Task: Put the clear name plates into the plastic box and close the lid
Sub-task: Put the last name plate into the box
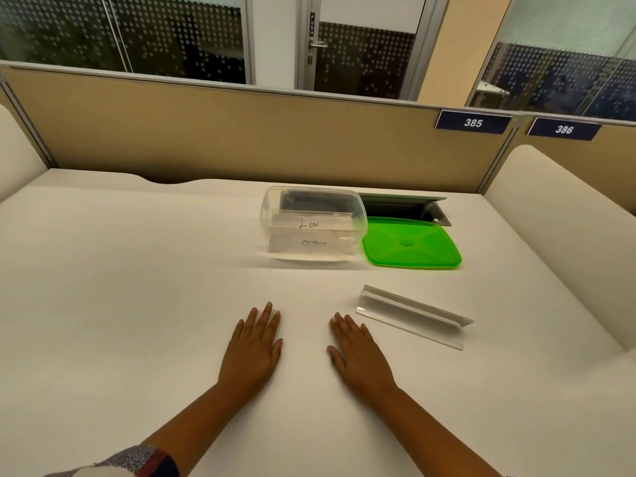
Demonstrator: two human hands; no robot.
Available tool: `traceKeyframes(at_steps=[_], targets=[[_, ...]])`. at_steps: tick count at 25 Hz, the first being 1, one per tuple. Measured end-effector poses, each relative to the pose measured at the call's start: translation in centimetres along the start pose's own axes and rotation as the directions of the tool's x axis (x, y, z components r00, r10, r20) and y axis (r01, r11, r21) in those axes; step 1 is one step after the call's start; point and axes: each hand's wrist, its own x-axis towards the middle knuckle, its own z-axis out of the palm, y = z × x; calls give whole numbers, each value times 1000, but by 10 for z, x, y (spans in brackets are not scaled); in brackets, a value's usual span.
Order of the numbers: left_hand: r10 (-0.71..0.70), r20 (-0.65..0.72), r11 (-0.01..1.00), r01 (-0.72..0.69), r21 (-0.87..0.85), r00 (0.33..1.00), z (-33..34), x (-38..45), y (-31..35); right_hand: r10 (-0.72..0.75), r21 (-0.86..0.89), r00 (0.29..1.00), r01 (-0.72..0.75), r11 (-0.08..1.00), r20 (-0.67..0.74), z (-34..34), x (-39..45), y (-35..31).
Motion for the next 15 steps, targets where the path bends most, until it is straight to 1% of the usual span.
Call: traceKeyframes(at_steps=[5, 9, 11, 12, 13, 14, 15], targets=[[-2, 7, 998, 2, 58, 1000, 3, 1, 1, 13, -79, 997, -8, 997, 71, -1, -2, 0], [-5, 2, 997, 4, 75, 1000, 5, 2, -1, 29, -82, 991, -19, 996, 130, -4, 0, -2], [-3, -4, 998, 3, 62, 1000, 4, 2, 0, 8, -81, 993, 1, 997, 119, -10, 2, -4], [-2, -5, 998, 2, 59, 1000, 4, 2, 0, -35, -113, 999, 40, 993, 38, -14, 4, -6], [-2, -9, 998, 3, 56, 1000, 4, 2, 0, -94, -178, 991, 75, 981, -98, -19, 6, -8], [-4, -14, 998, 5, 56, 1000, 5, 2, 0, -148, -234, 960, 91, 968, -239, -23, 10, -8], [-4, -20, 998, 6, 56, 1000, 5, 1, -1, -170, -262, 918, 77, 962, -357, -28, 14, -7]])
